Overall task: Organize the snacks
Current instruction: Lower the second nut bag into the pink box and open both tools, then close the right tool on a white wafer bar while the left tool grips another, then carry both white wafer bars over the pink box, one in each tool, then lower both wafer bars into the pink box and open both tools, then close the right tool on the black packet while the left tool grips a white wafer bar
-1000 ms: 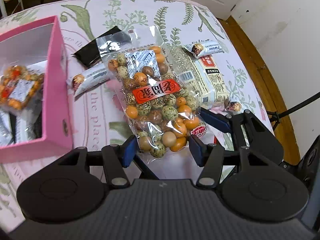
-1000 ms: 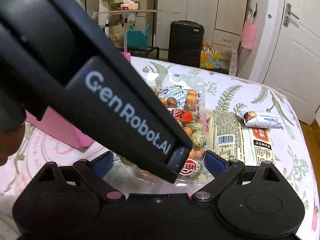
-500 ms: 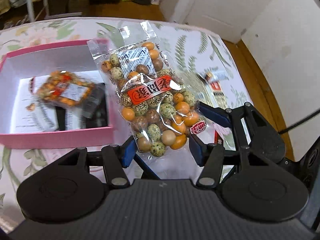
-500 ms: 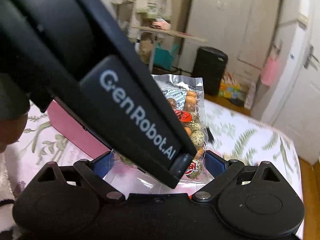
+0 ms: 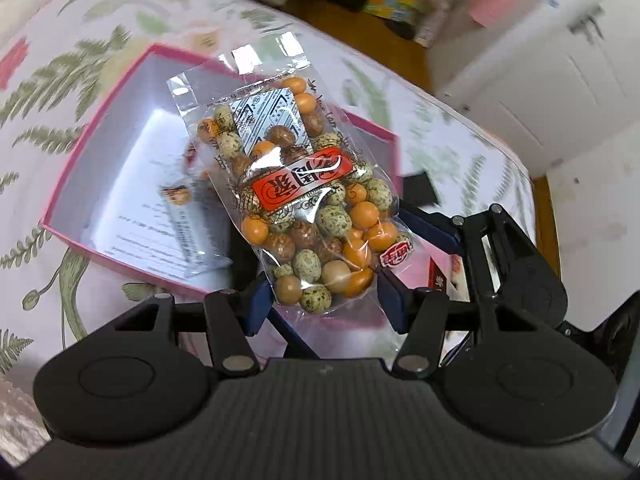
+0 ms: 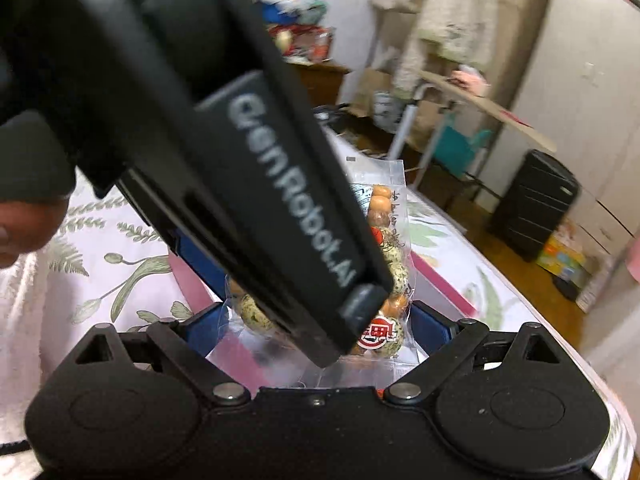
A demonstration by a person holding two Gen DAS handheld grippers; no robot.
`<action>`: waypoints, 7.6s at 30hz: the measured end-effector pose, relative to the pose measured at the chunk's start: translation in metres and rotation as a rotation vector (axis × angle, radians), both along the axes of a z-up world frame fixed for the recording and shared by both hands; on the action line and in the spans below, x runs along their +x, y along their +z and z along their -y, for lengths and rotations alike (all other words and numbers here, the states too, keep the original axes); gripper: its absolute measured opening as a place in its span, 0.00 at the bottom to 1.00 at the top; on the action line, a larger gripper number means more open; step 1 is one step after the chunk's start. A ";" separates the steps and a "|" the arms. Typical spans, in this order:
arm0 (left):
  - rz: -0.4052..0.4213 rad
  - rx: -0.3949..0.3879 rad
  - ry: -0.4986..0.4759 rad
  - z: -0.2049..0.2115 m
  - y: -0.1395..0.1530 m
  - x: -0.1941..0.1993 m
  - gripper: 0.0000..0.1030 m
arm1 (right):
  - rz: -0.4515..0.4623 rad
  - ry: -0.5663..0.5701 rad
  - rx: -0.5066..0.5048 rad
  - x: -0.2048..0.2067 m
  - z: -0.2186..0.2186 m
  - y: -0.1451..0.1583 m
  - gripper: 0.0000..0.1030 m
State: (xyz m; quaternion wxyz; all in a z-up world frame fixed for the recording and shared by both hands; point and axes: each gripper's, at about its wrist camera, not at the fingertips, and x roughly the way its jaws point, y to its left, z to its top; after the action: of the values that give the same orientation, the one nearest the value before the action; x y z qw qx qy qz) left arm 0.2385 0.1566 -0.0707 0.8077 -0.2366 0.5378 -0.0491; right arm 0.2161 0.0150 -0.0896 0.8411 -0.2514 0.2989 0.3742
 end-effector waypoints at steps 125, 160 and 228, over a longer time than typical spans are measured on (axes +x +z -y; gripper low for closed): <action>0.115 0.275 -0.904 0.332 -0.049 0.014 0.28 | -0.431 -1.051 0.312 -0.109 0.357 -0.056 0.27; 0.057 0.230 -0.433 0.046 0.052 -0.036 0.28 | -0.510 -0.514 0.352 -0.066 0.098 0.061 0.27; 0.255 0.456 -0.585 0.244 -0.054 0.027 0.63 | -0.577 -0.547 0.310 0.092 0.218 0.001 0.73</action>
State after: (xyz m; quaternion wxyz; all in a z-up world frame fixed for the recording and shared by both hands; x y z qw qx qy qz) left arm 0.2652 -0.0871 -0.1248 0.8518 0.1202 0.4749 -0.1856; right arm 0.3080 -0.2030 -0.0888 0.8192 0.0814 0.5179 0.2326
